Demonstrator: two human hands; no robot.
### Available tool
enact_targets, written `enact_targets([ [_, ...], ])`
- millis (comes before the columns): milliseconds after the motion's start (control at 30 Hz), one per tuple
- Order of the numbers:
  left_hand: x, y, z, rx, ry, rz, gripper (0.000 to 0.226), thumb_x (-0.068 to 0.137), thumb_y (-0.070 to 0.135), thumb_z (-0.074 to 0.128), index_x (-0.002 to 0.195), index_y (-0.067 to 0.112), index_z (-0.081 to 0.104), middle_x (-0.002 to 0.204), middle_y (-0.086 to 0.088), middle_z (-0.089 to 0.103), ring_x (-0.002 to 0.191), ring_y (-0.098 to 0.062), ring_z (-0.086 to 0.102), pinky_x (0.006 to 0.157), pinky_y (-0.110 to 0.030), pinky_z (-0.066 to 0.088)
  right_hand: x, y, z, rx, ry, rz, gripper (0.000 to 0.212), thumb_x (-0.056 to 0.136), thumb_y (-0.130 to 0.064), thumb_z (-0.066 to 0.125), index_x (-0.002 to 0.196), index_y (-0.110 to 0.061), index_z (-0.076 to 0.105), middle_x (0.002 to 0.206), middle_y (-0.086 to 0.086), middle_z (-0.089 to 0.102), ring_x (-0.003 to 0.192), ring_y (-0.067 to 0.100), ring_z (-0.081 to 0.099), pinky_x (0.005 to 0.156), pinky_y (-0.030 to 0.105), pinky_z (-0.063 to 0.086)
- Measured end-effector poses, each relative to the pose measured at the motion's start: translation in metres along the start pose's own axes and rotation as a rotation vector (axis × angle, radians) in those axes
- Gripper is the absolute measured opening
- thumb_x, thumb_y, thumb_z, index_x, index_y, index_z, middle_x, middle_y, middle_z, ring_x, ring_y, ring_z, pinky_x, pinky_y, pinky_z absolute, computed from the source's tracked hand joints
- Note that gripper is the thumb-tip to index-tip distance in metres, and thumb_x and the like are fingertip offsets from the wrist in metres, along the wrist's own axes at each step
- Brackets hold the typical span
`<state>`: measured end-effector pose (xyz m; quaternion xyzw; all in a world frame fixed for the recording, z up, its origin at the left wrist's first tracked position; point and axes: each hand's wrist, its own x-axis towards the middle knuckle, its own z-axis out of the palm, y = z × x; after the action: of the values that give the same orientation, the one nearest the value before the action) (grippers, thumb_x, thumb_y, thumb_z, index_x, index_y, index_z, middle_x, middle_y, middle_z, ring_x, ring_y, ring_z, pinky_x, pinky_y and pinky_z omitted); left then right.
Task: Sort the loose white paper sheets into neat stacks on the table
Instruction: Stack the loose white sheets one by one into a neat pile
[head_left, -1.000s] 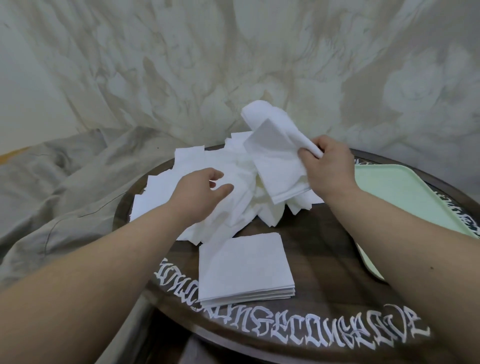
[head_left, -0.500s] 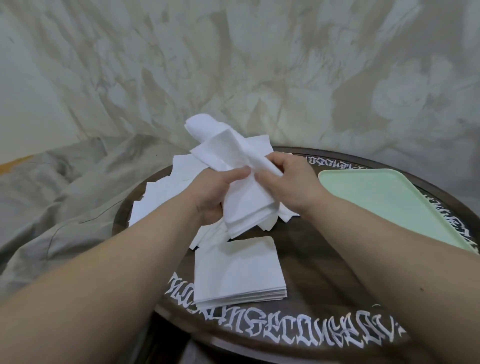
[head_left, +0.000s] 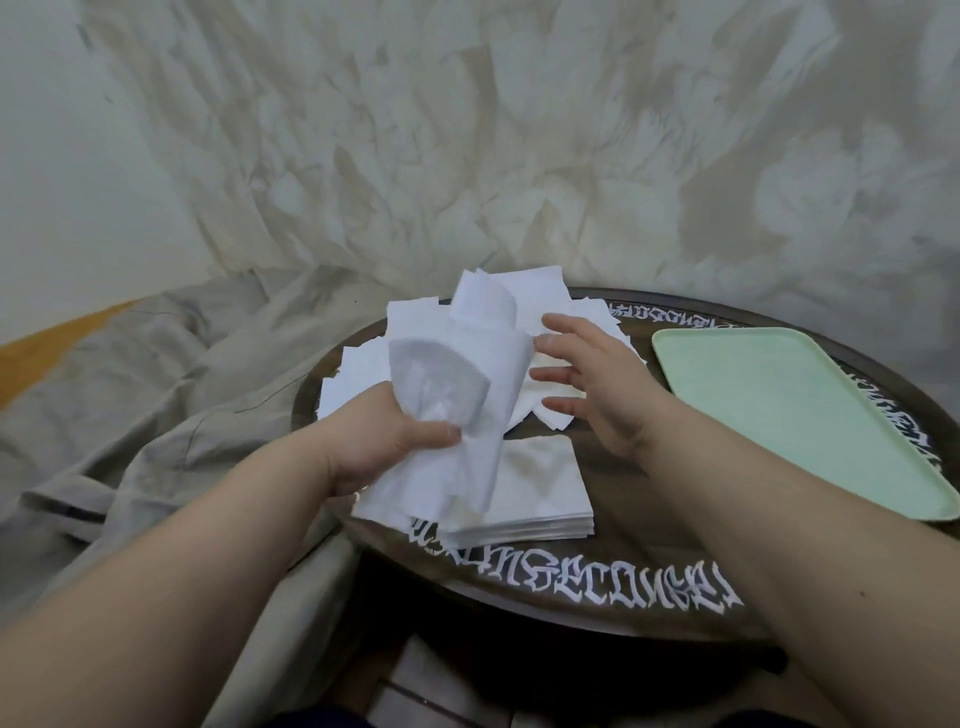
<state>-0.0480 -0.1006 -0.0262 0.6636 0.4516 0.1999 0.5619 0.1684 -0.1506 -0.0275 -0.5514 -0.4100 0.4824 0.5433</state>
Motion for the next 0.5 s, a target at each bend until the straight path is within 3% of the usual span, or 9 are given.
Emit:
enact_targets([
  [67,-0.010,0.002,-0.002,0.158,-0.032,-0.017,0.046,0.061,0.026,0.073,0.105,0.015,0.066,0.099,-0.003,0.074,0.093,-0.021,0.070,0.089,-0.043,0.054,-0.007,-0.003,0.002,0.032,-0.069,0.027,0.062,0.070,-0.035,0.067,0.129,-0.030,0.049,0.120,-0.007,0.061,0.108,0.014,0.059,0.088,0.036,0.048],
  [133,-0.018,0.002,-0.004,0.207,-0.060,-0.040,0.048,0.062,0.028,0.073,0.107,0.016,0.066,0.101,-0.002,0.073,0.094,-0.020,0.070,0.091,-0.043,0.053,-0.013,-0.007,0.005,0.035,-0.116,0.046,0.062,0.067,-0.033,0.069,0.127,-0.029,0.052,0.117,-0.002,0.063,0.106,0.016,0.061,0.085,0.037,0.050],
  [300,-0.026,-0.001,-0.004,0.054,-0.097,-0.107,0.045,0.067,0.018,0.078,0.110,0.012,0.064,0.103,-0.009,0.073,0.096,-0.029,0.069,0.091,-0.048,0.053,-0.027,-0.009,0.007,0.032,-0.178,0.032,0.022,0.078,-0.010,0.073,0.099,-0.014,0.066,0.100,0.006,0.065,0.086,0.016,0.065,0.069,0.030,0.054],
  [400,-0.030,-0.002,-0.002,0.003,-0.132,-0.125,0.046,0.066,0.017,0.076,0.110,0.010,0.064,0.104,-0.012,0.072,0.096,-0.030,0.069,0.088,-0.046,0.054,-0.032,-0.012,0.007,-0.074,-0.099,-0.013,0.049,0.079,-0.014,0.074,0.123,-0.022,0.055,0.122,-0.005,0.051,0.092,0.004,0.062,0.063,0.020,0.052],
  [500,-0.032,0.000,0.001,0.171,-0.198,-0.121,0.043,0.069,0.021,0.076,0.110,0.013,0.065,0.104,-0.008,0.072,0.096,-0.027,0.069,0.089,-0.044,0.054,-0.030,-0.017,0.006,-0.175,-0.079,-0.013,0.085,0.074,-0.029,0.078,0.145,-0.034,0.030,0.146,-0.013,0.032,0.123,0.010,0.046,0.093,0.034,0.045],
])
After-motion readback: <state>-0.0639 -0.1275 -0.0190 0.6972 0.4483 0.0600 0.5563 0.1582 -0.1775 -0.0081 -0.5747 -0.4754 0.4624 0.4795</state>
